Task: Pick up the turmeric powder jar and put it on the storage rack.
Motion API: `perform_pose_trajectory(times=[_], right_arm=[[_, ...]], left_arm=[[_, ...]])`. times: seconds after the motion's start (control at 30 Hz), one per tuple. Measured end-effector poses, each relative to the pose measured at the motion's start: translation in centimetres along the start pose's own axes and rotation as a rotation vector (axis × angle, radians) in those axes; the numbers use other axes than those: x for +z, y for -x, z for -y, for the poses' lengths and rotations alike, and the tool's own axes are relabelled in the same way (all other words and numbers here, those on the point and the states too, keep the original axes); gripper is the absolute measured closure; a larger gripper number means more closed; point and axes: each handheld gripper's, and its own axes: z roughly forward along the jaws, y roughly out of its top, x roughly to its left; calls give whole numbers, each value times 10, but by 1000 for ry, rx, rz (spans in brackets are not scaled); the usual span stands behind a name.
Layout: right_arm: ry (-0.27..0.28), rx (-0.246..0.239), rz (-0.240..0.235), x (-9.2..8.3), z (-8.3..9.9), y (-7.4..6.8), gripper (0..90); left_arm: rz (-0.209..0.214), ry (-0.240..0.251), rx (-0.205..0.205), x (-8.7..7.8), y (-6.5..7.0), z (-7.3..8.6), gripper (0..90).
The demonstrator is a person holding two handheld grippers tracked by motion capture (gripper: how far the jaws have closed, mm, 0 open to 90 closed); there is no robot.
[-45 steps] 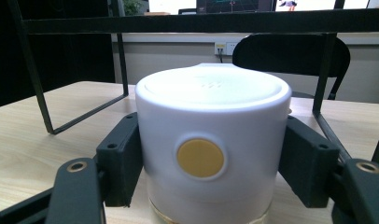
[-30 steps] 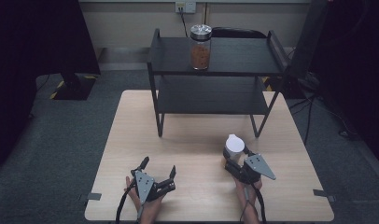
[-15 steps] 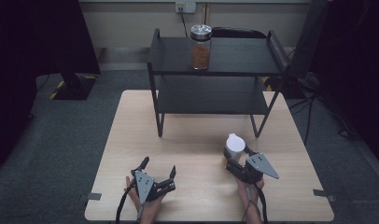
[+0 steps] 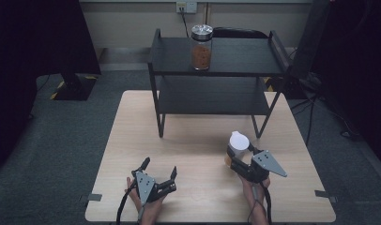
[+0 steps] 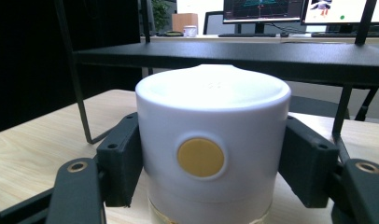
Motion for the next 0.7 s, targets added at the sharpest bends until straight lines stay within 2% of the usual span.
perform_pose_trajectory(times=[0.07,0.2,0.7], right_arm=[[-2,9,-18,-1,-5,5,304],[-10,-5,-50,-3,-14,10,304],[-10,7,-155,-1,-40,21,304]], left_arm=[[0,0,0,0,0,0,6],[0,0,0,0,0,0,6],[0,0,0,0,0,0,6]])
